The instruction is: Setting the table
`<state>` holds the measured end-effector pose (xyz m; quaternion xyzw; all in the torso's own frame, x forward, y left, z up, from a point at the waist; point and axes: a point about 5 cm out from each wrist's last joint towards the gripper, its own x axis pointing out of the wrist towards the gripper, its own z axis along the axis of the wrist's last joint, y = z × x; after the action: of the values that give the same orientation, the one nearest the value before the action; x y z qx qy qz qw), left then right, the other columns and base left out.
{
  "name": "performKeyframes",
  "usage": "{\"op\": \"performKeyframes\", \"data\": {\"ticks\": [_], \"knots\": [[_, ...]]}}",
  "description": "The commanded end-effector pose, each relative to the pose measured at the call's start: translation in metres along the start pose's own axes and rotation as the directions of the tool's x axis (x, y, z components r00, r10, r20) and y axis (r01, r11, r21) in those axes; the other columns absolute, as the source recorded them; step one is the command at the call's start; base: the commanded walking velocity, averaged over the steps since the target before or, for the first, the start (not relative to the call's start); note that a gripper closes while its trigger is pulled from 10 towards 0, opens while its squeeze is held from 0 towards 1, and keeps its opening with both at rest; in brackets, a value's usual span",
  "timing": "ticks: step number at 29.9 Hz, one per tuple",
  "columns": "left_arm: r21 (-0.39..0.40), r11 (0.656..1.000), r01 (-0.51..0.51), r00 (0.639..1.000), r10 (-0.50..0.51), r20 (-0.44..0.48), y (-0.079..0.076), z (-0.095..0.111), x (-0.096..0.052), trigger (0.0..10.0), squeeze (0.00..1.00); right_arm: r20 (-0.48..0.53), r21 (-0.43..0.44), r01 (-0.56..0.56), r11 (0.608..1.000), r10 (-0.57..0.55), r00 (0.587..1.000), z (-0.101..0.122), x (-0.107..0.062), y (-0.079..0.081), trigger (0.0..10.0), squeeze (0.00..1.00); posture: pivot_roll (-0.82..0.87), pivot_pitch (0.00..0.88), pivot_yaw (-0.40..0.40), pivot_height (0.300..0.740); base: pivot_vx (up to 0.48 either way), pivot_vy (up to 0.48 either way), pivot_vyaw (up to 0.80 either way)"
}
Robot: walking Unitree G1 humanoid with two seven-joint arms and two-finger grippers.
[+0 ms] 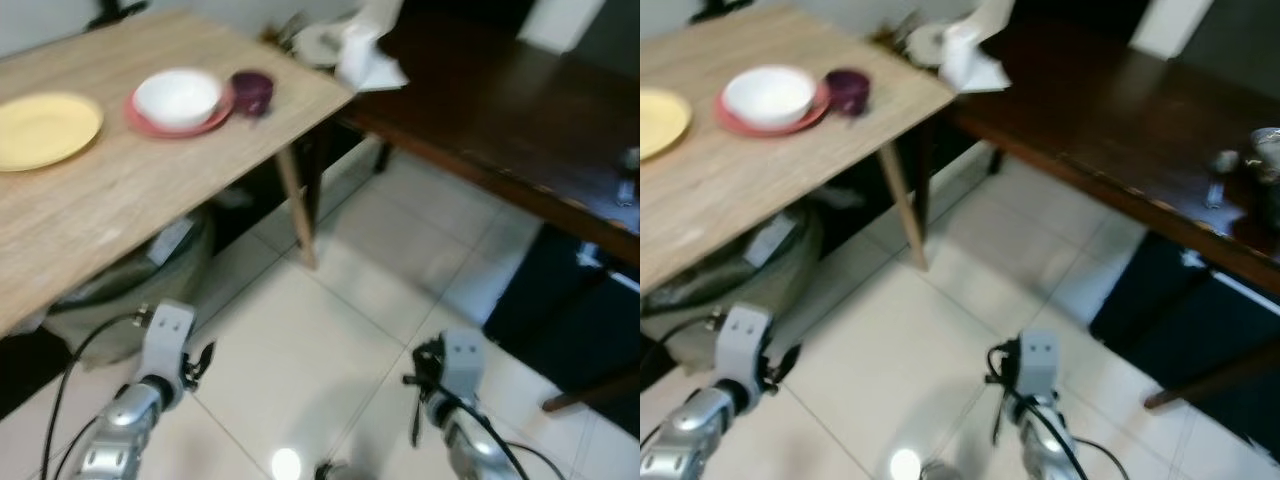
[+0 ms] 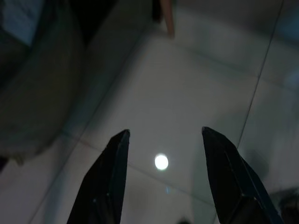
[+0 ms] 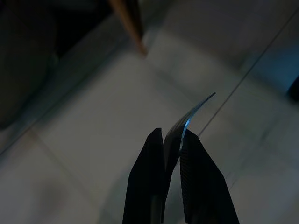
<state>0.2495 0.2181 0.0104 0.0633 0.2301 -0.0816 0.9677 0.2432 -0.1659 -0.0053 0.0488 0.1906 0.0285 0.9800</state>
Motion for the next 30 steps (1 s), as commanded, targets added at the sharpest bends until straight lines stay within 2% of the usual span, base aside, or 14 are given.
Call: {"op": "performKeyframes", "data": {"ticks": [1, 6, 9, 18, 21, 30], "knots": [[-0.024, 1.0, 0.002, 1.0, -0.002, -0.02, -0.002, -0.007, -0.001, 10.0, 0.0, -0.032, -0.006, -0.012, 1.0, 0.012, 0.999, -0.01, -0.004, 0.0, 10.0, 0.0, -0.11, 0.089, 0.04, 0.74, 0.0, 0.0, -0.8], [-0.064, 0.998, 0.002, 0.999, -0.004, -0.033, -0.005, -0.01, 0.0, 10.0, 0.0, -0.032, -0.011, -0.014, 1.0, 0.013, 0.999, -0.011, -0.003, 0.001, 10.0, 0.0, -0.11, 0.085, 0.039, 0.74, 0.0, 0.0, -0.8], [-0.118, 0.993, -0.029, 0.998, 0.023, -0.05, -0.003, -0.017, -0.001, 10.0, 0.0, -0.023, -0.014, -0.013, 1.0, 0.013, 1.0, -0.01, -0.001, 0.001, 10.0, 0.0, -0.12, 0.08, 0.041, 0.74, 0.0, 0.0, -0.8], [-0.1, 0.994, -0.037, 0.999, 0.034, -0.03, -0.003, -0.018, -0.003, 10.0, 0.0, -0.008, -0.046, -0.055, 0.997, 0.055, 0.998, -0.004, 0.004, 0.003, 10.0, 0.0, -0.1, 0.075, -0.016, 0.74, 0.0, 0.0, -0.8], [-0.103, 0.993, -0.051, 0.999, 0.051, -0.003, -0.003, -0.014, -0.004, 10.0, 0.0, 0.009, -0.067, -0.097, 0.993, 0.098, 0.995, 0.005, 0.01, 0.006, 10.0, 0.0, -0.08, 0.079, -0.038, 0.74, 0.0, 0.0, -0.8], [-0.069, 0.997, -0.046, 0.999, 0.048, 0.018, -0.003, -0.011, -0.006, 10.0, 0.0, 0.041, -0.071, -0.113, 0.991, 0.116, 0.992, 0.016, 0.018, 0.01, 10.0, 0.0, -0.07, 0.078, -0.034, 0.74, 0.0, 0.0, -0.8]]}}
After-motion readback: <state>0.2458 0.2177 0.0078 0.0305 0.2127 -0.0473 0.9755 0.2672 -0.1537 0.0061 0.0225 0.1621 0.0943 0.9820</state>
